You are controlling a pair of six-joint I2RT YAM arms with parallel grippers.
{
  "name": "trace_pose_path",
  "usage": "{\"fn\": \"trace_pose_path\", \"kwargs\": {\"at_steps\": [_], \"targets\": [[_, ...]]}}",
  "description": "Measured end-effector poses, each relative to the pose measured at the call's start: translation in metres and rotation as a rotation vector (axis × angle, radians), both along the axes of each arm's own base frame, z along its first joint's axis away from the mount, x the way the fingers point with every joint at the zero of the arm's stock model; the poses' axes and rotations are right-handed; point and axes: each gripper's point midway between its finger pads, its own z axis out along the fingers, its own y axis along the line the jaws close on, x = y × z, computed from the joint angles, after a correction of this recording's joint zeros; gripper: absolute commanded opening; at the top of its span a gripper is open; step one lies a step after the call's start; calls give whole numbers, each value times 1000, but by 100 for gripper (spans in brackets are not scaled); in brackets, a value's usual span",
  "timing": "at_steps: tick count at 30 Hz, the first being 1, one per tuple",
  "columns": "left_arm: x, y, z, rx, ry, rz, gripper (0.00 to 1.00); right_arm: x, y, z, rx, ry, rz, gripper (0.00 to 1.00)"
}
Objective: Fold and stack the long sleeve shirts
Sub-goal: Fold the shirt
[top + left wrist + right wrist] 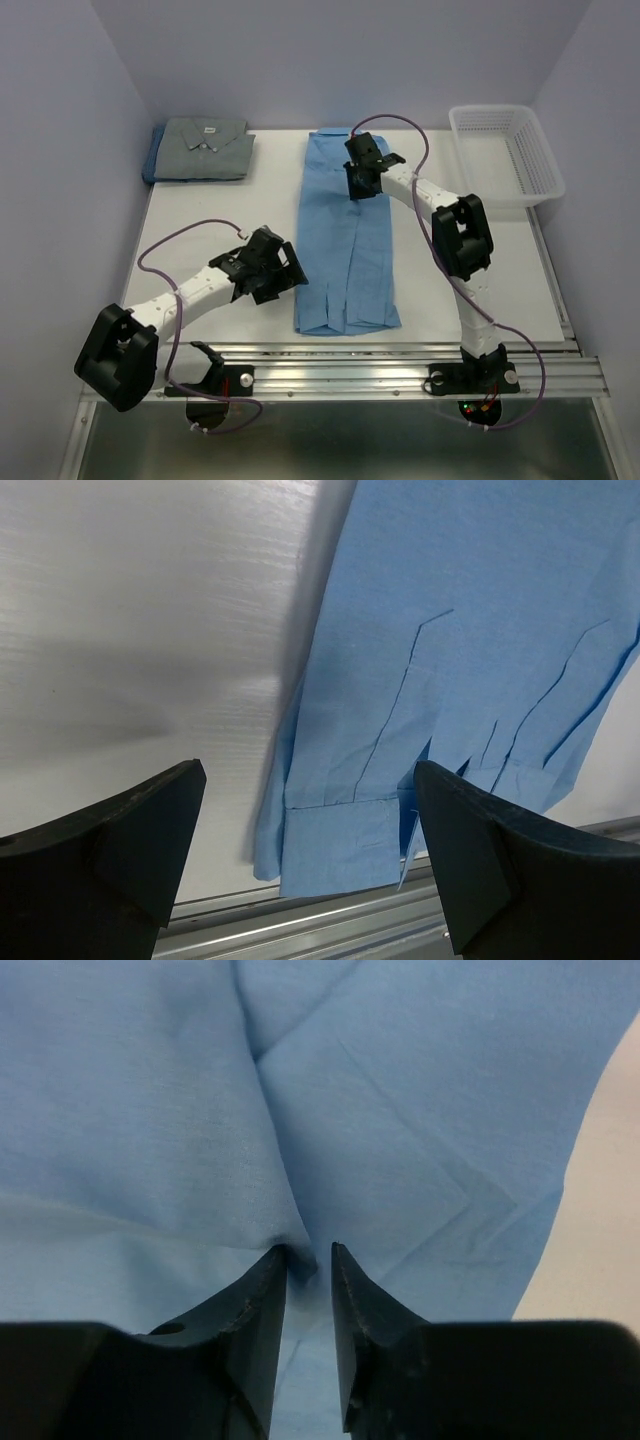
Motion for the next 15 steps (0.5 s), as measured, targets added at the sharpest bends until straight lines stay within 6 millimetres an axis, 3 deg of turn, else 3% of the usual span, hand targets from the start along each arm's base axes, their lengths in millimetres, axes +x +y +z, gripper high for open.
{"fn": "trace_pose_path", "kwargs": {"at_steps": [3,5,6,9,12,15], "targets": [[-5,-6,-4,-4,19,-26,95,-6,-14,-18,-57,39,-29,67],[-10,-11,-8,-2,33,-49,91,-7,-19,-21,-81,44,-37,76],[-13,-15,-11,0,45,-65,90,-6,-20,-20,-88,39,-40,87],[-23,-21,-18,8,71,-97,84,-5,-18,-15,-85,23,-15,100],[-38,-25,-28,13,100,-122,63,-10,-13,-5,-53,3,39,100],[-51,-28,-35,6,133,-138,53,-11,1,21,25,-54,111,100]]}}
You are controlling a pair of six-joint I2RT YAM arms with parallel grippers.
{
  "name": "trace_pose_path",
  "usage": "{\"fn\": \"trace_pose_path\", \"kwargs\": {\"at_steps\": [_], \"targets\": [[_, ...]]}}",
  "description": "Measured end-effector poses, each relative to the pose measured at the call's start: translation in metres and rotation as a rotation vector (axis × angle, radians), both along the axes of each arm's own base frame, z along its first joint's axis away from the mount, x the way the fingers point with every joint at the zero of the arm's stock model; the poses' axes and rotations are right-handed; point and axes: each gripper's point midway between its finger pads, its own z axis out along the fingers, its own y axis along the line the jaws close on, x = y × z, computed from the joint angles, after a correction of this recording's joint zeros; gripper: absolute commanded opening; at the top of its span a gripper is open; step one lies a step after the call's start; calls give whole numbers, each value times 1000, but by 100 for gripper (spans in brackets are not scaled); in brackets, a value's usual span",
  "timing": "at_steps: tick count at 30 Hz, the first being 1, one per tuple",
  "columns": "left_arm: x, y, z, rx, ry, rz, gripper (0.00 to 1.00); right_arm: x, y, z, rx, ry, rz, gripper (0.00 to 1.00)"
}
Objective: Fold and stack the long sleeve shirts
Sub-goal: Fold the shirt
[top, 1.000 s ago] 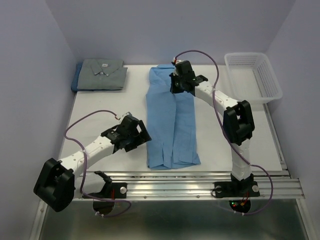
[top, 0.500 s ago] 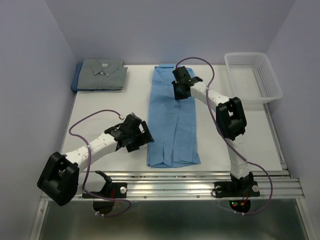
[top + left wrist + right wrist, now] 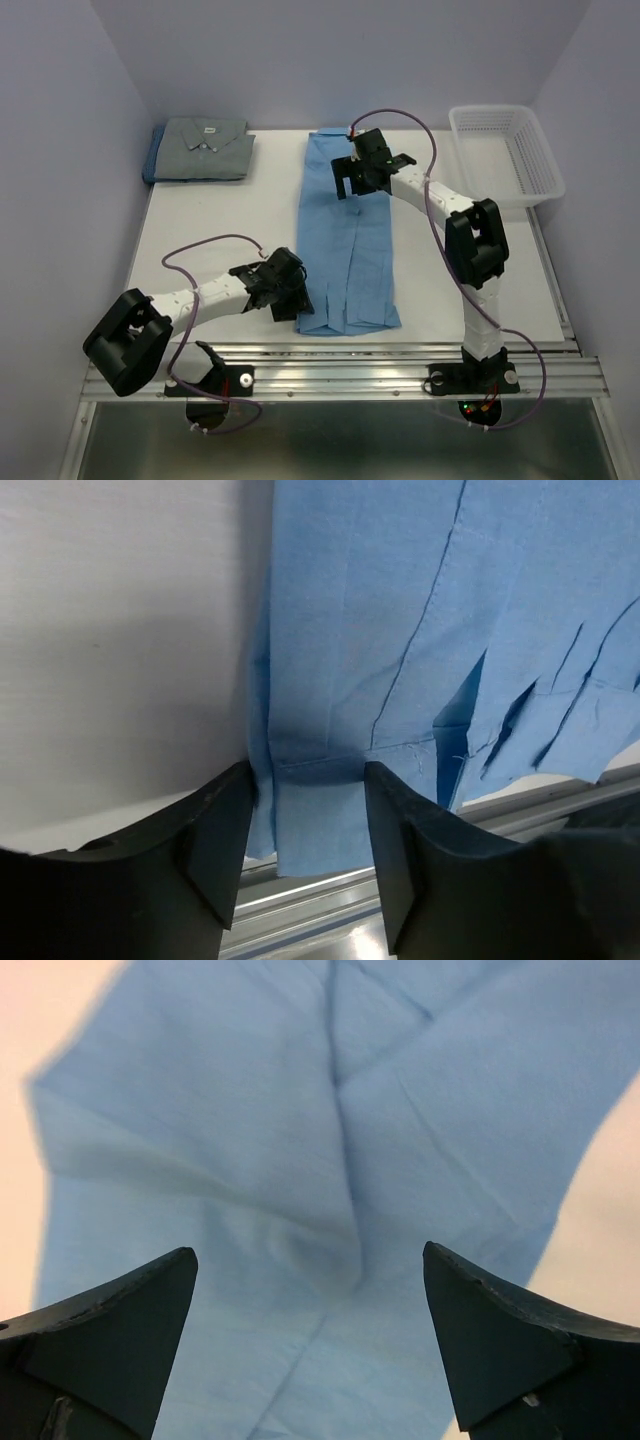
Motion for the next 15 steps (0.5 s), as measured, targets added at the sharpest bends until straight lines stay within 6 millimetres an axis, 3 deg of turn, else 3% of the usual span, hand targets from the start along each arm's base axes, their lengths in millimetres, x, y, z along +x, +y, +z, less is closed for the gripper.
{"fn": "trace_pose_path", "kwargs": {"at_steps": [5,8,11,15], "targets": [[-11,-6,-4,-19,25,-12,40,29,37,48,129,-154,124,100],[-14,-7,-5,-23,39,-16,37,54,58,62,167,-237,192,100],[-17,-11,-7,-37,58,-30,35,80,78,55,174,-300,262,100],[-20,-14,-7,-49,74,-46,35,93,90,16,162,-295,321,94]]}}
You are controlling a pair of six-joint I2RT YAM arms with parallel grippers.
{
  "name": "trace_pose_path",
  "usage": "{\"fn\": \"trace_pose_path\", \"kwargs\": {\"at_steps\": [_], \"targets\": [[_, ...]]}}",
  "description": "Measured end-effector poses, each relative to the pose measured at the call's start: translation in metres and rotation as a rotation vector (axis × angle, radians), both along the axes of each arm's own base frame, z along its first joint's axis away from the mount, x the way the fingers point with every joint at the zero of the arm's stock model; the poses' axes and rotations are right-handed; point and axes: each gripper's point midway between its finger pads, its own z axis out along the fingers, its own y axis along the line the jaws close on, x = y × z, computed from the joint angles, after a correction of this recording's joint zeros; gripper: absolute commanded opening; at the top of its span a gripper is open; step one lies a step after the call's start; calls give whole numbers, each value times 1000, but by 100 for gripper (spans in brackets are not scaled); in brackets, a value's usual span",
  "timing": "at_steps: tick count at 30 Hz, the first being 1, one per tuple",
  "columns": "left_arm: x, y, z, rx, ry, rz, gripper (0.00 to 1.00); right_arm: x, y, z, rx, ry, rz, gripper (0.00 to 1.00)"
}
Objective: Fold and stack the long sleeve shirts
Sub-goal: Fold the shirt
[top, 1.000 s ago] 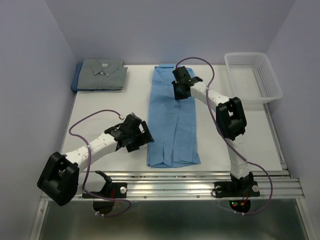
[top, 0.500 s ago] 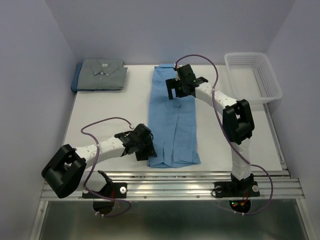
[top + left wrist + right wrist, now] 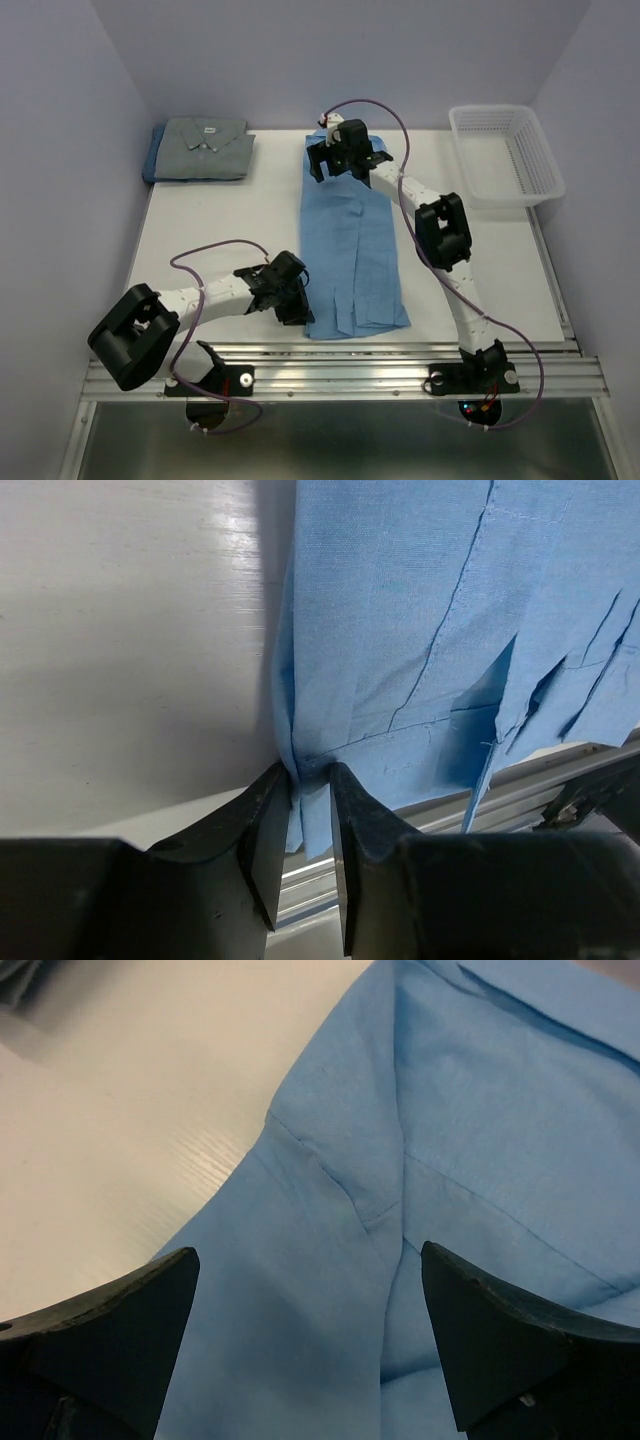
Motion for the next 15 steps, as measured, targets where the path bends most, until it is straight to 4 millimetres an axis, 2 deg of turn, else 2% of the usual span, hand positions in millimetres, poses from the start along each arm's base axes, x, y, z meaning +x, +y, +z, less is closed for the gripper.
{"fn": "trace_pose_path", "kwargs": {"at_steps": [3,7,10,12,13,14,15], "targets": [[-3,-2,0,-8,8,-19,35,5,5,-29,-12,16,23,90],[-6,-4,-1,-20,19,-44,31,17,15,-49,4,-5,41,83],[-9,-5,-1,-26,29,-61,31,21,17,-54,11,-17,39,80],[-11,-5,-2,-32,36,-67,31,26,19,-49,26,-47,34,78],[-12,-5,-1,-35,41,-72,31,28,20,-45,32,-61,30,73],[-13,-5,-2,-35,42,-72,31,32,21,-40,41,-83,25,73],[-13,-5,-2,-35,44,-74,31,34,21,-38,45,-95,23,64]]}}
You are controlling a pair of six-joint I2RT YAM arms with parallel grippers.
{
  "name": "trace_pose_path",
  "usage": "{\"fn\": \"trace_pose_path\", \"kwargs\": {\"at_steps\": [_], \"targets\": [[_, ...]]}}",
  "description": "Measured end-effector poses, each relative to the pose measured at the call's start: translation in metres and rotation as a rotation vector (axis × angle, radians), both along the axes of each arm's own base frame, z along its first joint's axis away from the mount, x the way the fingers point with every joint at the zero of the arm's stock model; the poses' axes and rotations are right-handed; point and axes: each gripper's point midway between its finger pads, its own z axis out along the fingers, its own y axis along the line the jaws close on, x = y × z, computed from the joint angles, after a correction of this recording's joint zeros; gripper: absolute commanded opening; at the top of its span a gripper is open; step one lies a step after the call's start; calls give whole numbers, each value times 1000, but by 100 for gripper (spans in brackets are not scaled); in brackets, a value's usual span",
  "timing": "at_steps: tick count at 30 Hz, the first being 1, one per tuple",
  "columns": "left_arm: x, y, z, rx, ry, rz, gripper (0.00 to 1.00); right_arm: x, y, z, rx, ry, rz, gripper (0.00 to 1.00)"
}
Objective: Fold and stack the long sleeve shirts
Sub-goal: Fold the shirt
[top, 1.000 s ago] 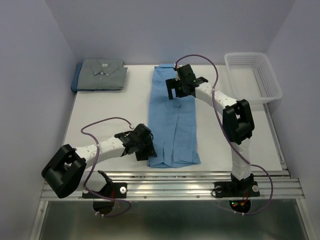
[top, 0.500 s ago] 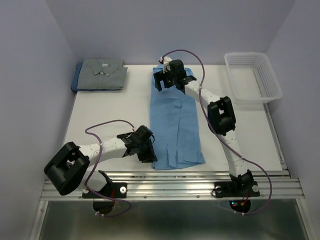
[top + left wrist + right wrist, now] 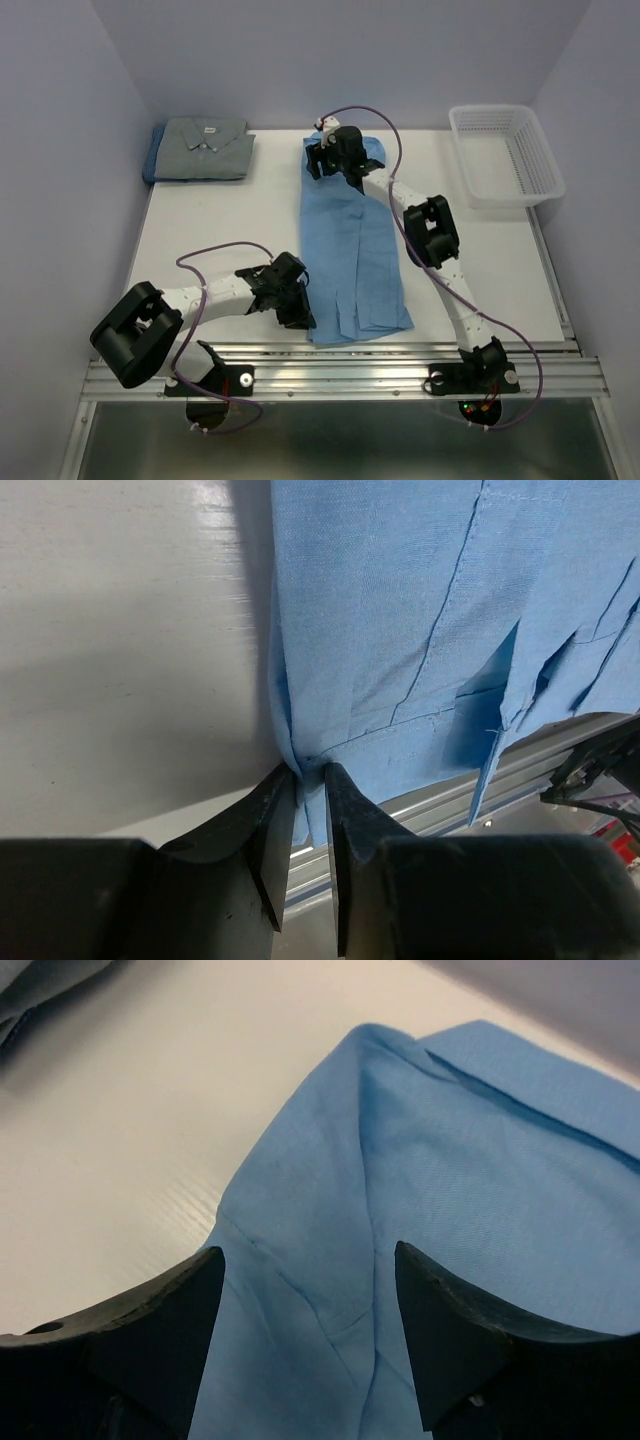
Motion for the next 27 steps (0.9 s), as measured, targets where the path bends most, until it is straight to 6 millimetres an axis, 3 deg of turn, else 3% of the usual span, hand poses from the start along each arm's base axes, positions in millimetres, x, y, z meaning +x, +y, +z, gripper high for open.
{"fn": "trace_pose_path", "kwargs": {"at_steps": [5,11,14,15,17,21,27], "targets": [[-3,2,-1,6,10,-6,31,11,5,8,35,-47,-12,61],[-3,2,-1,10,11,-17,31,11,6,-17,30,-19,-15,61],[-5,3,-1,13,16,-25,31,11,5,-28,21,-6,-18,51],[-5,3,-1,14,19,-26,31,11,4,-29,19,-4,-22,37],[-7,3,-1,16,26,-30,31,13,4,-28,25,-8,-32,25],[-9,2,-1,13,40,-43,31,15,5,-26,54,-25,-43,16],[-12,1,-1,6,55,-64,30,21,5,-20,87,-47,-76,11]]}}
